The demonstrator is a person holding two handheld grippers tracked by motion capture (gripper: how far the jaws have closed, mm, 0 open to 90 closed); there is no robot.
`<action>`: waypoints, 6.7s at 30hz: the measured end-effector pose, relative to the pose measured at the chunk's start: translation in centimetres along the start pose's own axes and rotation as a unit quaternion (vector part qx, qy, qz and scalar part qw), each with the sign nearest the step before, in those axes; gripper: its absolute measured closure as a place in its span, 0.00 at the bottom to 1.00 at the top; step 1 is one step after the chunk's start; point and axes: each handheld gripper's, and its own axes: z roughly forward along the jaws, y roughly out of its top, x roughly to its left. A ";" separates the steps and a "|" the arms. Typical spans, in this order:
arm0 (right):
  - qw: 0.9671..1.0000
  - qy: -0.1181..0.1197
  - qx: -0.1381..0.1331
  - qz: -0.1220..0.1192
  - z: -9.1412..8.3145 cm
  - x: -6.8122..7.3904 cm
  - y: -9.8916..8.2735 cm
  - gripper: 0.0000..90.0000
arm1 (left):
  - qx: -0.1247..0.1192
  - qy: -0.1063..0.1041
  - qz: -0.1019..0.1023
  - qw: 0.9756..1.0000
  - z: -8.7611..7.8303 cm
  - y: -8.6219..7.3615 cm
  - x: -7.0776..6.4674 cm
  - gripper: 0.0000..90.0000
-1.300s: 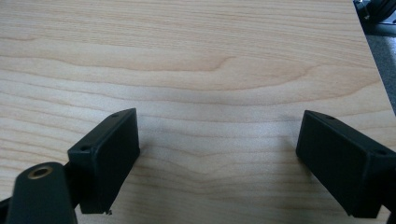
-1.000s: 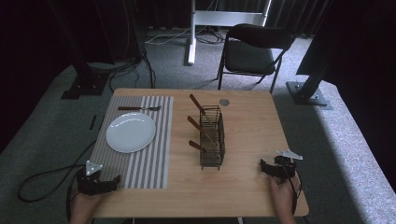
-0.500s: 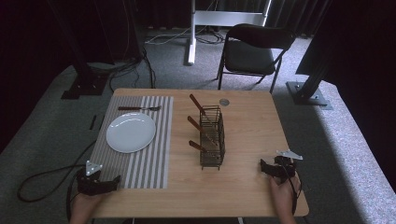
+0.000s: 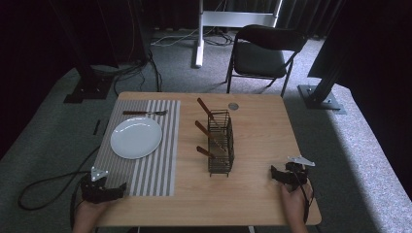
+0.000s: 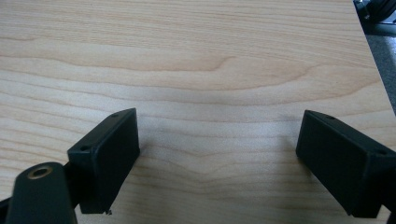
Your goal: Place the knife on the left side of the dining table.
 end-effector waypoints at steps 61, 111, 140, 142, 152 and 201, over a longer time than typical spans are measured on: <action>1.000 0.000 0.000 0.000 0.0 0.0 0.0 0.14 | -0.071 -0.150 0.126 0.978 -2.4 9.9 -7.1 0.04; 1.000 0.000 -0.001 -0.001 0.0 0.0 0.0 0.14 | -0.108 -0.217 0.175 0.954 -1.2 20.0 -14.2 0.05; 1.000 0.000 -0.001 0.001 0.0 0.0 0.0 0.14 | -0.081 -0.262 0.138 0.952 1.7 24.2 -17.8 0.28; 1.000 0.000 0.000 0.000 0.0 0.0 0.0 0.14 | -0.080 -0.267 0.131 0.951 1.9 24.3 -17.9 0.38; 1.000 0.000 0.000 0.000 0.0 0.0 0.0 0.14 | -0.068 -0.287 0.120 0.948 2.3 24.6 -17.8 0.60; 1.000 0.000 -0.001 0.000 0.0 0.0 0.0 0.14 | -0.118 -0.321 0.125 0.931 -3.2 25.3 -19.2 0.90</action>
